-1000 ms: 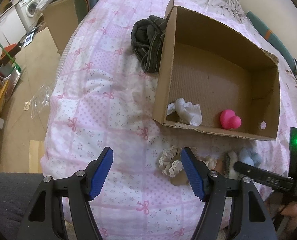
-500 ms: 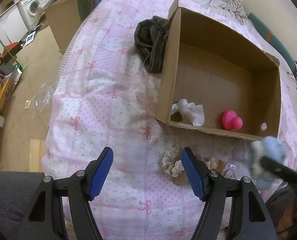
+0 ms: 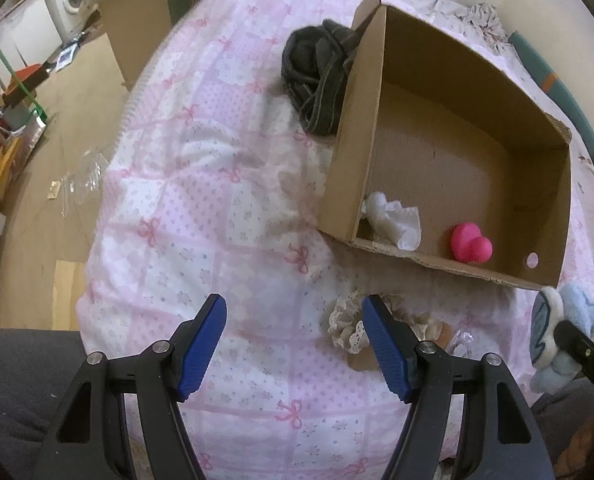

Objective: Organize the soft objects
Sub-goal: 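Grasp the light-blue plush with the right tool while the left tool moves back, then grasp the lace-trimmed scrunchie with the left tool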

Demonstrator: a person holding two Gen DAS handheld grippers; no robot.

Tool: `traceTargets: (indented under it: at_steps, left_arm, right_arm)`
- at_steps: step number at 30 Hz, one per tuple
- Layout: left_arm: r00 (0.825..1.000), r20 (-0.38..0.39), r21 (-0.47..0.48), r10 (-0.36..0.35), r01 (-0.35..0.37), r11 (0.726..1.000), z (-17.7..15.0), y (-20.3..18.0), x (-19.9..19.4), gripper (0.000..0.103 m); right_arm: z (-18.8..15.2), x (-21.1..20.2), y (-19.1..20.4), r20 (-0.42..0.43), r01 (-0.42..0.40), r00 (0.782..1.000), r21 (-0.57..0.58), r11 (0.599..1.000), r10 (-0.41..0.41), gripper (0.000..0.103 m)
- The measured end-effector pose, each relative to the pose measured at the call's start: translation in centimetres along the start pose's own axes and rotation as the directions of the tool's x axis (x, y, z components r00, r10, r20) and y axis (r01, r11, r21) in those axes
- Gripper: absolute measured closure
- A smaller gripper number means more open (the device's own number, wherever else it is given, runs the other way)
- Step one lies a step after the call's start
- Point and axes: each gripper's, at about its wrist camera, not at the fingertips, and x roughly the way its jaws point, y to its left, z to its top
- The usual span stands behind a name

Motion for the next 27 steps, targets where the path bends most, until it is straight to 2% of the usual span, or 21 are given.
traceTargets:
  at_steps: [4, 7, 13, 16, 18, 19, 20, 23, 27]
  left_arm:
    - [0.996, -0.081, -0.025, -0.034, 0.032, 0.999, 0.2, -0.1, 2.2, 0.036]
    - [0.992, -0.123, -0.02, -0.039, 0.037, 0.999, 0.4, -0.6, 3.9, 0.049]
    - [0.982, -0.179, -0.003, -0.067, 0.067, 0.998, 0.1, -2.1, 6.2, 0.049]
    - [0.969, -0.226, -0.005, -0.098, 0.1, 0.995, -0.2, -2.6, 7.4, 0.049]
    - [0.958, -0.25, -0.009, -0.14, 0.143, 0.99, -0.5, -2.9, 7.8, 0.07]
    - [0.947, -0.27, -0.013, -0.173, 0.176, 0.984, -0.6, -3.1, 8.0, 0.09]
    - [0.938, -0.286, -0.014, -0.194, 0.199, 0.98, -0.7, -3.2, 8.0, 0.09]
    - [0.951, -0.239, 0.02, -0.197, 0.207, 0.978, -0.7, -3.5, 6.5, 0.092]
    - [0.965, -0.165, 0.006, -0.205, 0.209, 0.978, -0.7, -2.2, 3.7, 0.092]
  right_arm:
    - [-0.1, 1.0, 0.5, -0.002, -0.009, 1.0, -0.004, 1.0, 0.009, 0.078]
    - [-0.1, 1.4, 0.2, -0.018, -0.004, 1.0, 0.006, 1.0, 0.004, 0.078]
    - [0.2, 1.8, 0.0, -0.018, -0.006, 1.0, 0.023, 1.0, 0.006, 0.078]
    - [0.0, 1.6, -0.1, -0.018, -0.006, 1.0, 0.018, 1.0, 0.007, 0.078]
    - [0.0, 1.7, -0.1, -0.022, -0.004, 1.0, 0.015, 1.0, 0.005, 0.078]
    - [0.1, 1.7, -0.2, -0.023, -0.003, 1.0, 0.014, 1.0, 0.003, 0.078]
    - [0.1, 1.7, -0.2, -0.024, 0.0, 1.0, 0.013, 1.0, 0.001, 0.078]
    - [0.2, 1.8, -0.2, -0.024, 0.005, 1.0, 0.014, 1.0, -0.004, 0.077]
    - [0.2, 2.0, -0.1, -0.024, 0.014, 1.0, 0.013, 1.0, -0.013, 0.077]
